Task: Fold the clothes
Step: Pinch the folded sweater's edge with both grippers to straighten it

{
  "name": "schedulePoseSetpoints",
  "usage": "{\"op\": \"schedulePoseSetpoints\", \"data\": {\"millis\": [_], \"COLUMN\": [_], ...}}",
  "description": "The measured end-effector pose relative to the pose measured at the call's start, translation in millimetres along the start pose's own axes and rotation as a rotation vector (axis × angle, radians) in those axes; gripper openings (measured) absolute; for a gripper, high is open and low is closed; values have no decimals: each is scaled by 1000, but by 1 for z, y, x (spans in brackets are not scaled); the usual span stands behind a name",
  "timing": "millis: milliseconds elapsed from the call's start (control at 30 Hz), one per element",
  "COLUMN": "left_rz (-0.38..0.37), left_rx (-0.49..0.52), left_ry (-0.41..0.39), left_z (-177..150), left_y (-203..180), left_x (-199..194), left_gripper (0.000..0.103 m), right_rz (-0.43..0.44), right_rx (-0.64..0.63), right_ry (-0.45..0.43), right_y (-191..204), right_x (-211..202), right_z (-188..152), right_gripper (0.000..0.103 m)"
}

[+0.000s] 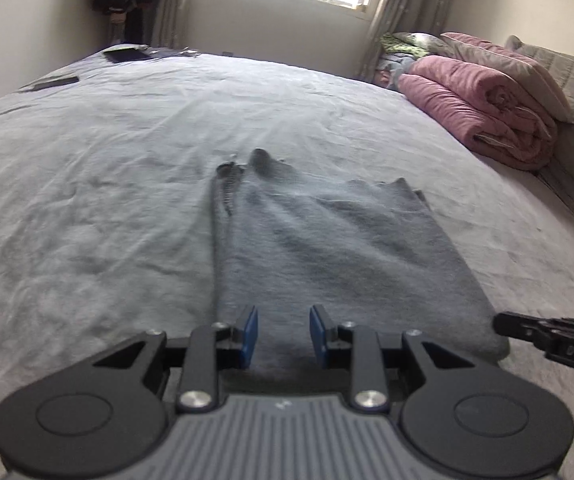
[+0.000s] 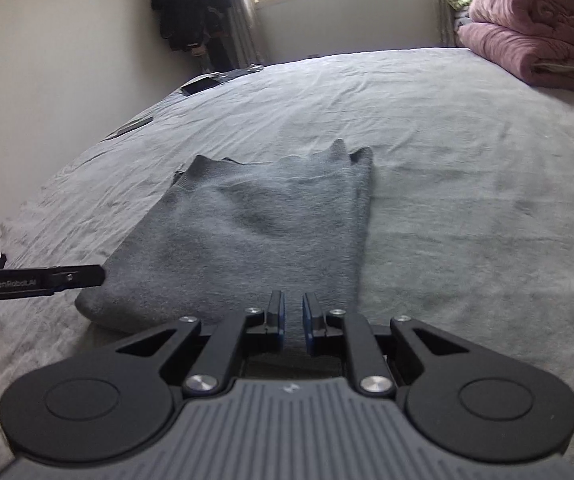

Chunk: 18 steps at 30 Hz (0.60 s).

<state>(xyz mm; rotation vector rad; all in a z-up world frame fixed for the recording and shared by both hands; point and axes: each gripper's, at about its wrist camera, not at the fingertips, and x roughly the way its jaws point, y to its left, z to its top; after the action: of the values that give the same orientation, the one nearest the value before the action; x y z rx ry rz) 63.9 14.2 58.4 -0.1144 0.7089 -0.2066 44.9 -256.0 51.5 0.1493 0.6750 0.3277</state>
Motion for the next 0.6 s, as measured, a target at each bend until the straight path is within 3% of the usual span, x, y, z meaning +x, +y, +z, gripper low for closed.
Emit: {"op": "schedulePoseSetpoints", "data": {"millis": [167, 600], "left_rz": [-52, -13], "left_rx": [39, 57], "left_ry": [-6, 15], "left_z": [-11, -31], "left_y": [-25, -30], "left_x": [9, 29], "left_gripper": [29, 29], "right_rz": [44, 2], "right_rx": [-100, -155], "right_ry": [-19, 25], "right_y": [31, 46], "right_x": [12, 33], "right_z": [-9, -27], "right_gripper": [16, 14]}}
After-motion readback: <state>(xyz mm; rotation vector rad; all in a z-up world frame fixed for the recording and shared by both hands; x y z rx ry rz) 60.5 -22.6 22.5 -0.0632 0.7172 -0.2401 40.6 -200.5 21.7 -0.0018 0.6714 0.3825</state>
